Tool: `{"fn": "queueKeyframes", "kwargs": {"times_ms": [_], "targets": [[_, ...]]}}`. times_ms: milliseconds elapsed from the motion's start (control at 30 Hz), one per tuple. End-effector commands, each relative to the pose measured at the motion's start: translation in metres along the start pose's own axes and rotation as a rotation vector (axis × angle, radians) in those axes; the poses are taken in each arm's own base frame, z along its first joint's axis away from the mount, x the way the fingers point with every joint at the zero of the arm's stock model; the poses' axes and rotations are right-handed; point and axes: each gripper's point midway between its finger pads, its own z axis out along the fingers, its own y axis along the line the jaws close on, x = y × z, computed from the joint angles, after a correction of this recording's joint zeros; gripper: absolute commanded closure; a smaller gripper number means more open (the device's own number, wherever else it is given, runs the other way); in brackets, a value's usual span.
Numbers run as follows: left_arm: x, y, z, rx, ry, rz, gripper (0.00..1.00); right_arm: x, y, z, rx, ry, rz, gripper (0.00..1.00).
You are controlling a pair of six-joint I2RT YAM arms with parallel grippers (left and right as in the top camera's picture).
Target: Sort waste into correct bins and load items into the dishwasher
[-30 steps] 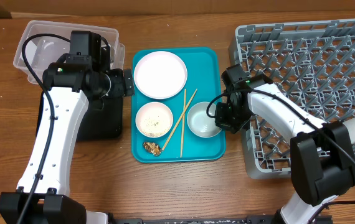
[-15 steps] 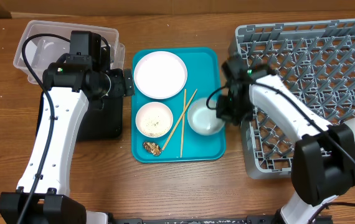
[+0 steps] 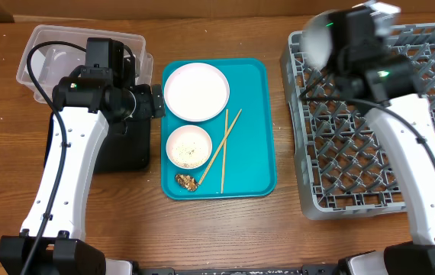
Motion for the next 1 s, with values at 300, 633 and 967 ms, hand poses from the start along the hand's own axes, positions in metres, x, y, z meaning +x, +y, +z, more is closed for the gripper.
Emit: {"fn": "queueKeyframes", "kwargs": {"times_ms": [300, 633, 967], "targets": [[-0.005, 0.000, -0.003, -0.006, -0.020, 0.023, 0.06, -0.062, -0.175, 0.051, 0.538, -0.185, 0.265, 0.96], [-0.008, 0.000, -0.003, -0.007, -0.032, 0.024, 0.06, -0.023, -0.263, 0.111, 0.920, -0.079, 0.227, 0.96], [-0.013, -0.002, -0.003, -0.002, -0.051, 0.026, 0.06, 0.034, -0.247, 0.178, 0.918, 0.100, 0.095, 0.96]]}}
